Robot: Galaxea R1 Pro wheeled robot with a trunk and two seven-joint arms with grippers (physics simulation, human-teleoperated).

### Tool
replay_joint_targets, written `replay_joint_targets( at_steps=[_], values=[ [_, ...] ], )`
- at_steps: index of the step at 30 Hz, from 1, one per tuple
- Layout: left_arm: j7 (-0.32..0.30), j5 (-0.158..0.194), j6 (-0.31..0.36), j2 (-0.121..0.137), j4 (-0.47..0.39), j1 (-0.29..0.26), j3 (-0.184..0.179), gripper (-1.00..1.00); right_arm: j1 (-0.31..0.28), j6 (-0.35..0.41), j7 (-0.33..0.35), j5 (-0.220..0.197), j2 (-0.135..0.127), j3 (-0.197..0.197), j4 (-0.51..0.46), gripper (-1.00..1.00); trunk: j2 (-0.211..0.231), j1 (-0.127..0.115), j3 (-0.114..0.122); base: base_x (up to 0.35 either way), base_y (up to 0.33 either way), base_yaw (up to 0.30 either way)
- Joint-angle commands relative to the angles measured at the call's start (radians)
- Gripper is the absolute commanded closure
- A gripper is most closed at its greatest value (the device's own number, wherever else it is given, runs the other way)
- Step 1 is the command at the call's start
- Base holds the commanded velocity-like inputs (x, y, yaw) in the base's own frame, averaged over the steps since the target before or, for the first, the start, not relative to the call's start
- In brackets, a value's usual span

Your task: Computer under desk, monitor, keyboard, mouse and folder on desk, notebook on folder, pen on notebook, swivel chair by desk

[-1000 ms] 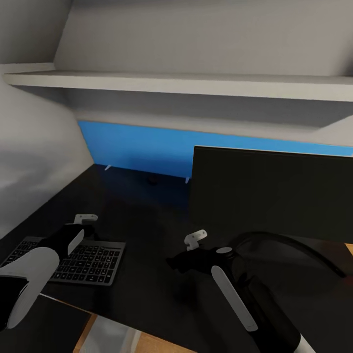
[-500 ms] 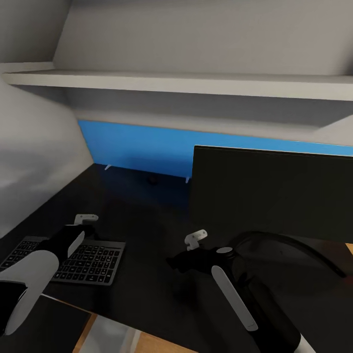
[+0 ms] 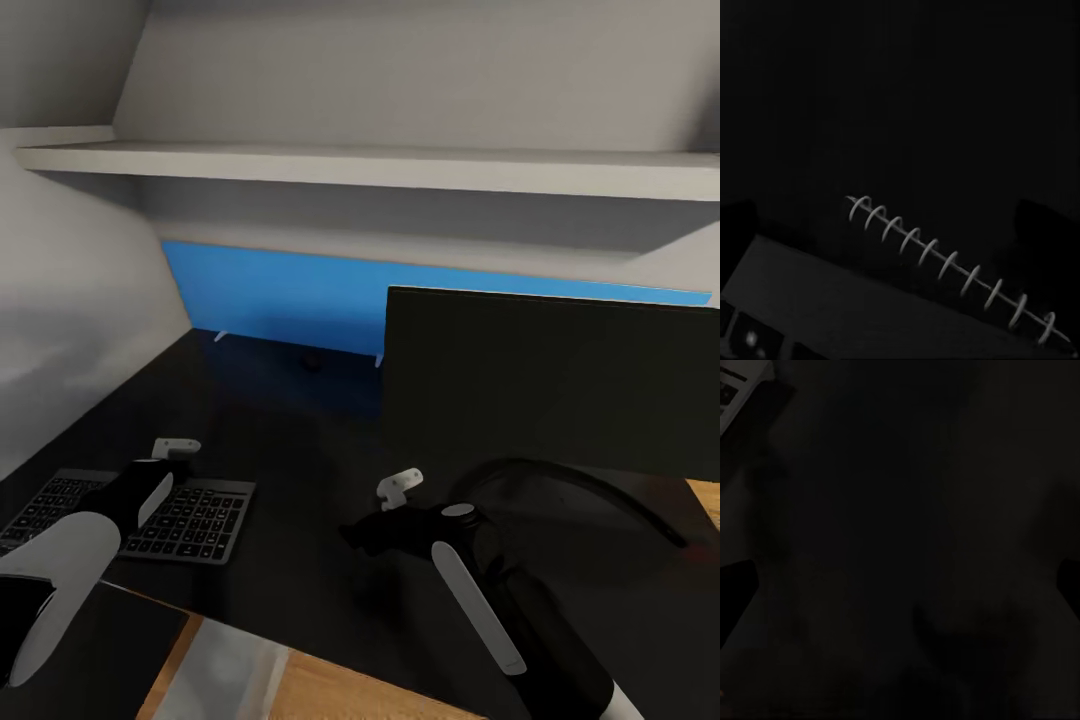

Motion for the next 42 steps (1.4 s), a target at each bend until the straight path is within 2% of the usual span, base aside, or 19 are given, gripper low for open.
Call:
replay_joint_targets(
  at_steps=[1, 20, 29, 42],
  values=[
    [0.003, 0.022, 0.01, 0.001, 0.078, 0.001, -0.008, -1.0, -0.001, 0.003, -0.01, -0.01, -0.001, 0.001, -0.001, -1.0, -0.001, 0.0, -0.001, -0.264, -0.08, 0.0],
    [0.003, 0.022, 0.009, 0.0, 0.078, 0.002, -0.008, -1.0, -0.001, 0.003, -0.01, -0.011, -0.002, -0.005, -0.001, -1.0, -0.001, 0.0, -0.001, -0.061, -0.017, 0.0],
    [0.004, 0.023, 0.015, -0.002, 0.076, 0.001, -0.007, -1.0, -0.001, 0.003, -0.01, -0.011, -0.002, -0.017, -0.001, -1.0, -0.001, 0.0, -0.001, -0.219, -0.052, 0.0],
    [0.004, 0.023, 0.017, -0.007, 0.067, 0.001, -0.003, -1.0, -0.001, 0.003, -0.01, -0.011, -0.002, -0.02, -0.001, -1.0, -0.001, 0.0, -0.001, -0.085, -0.007, 0.0]
  ],
)
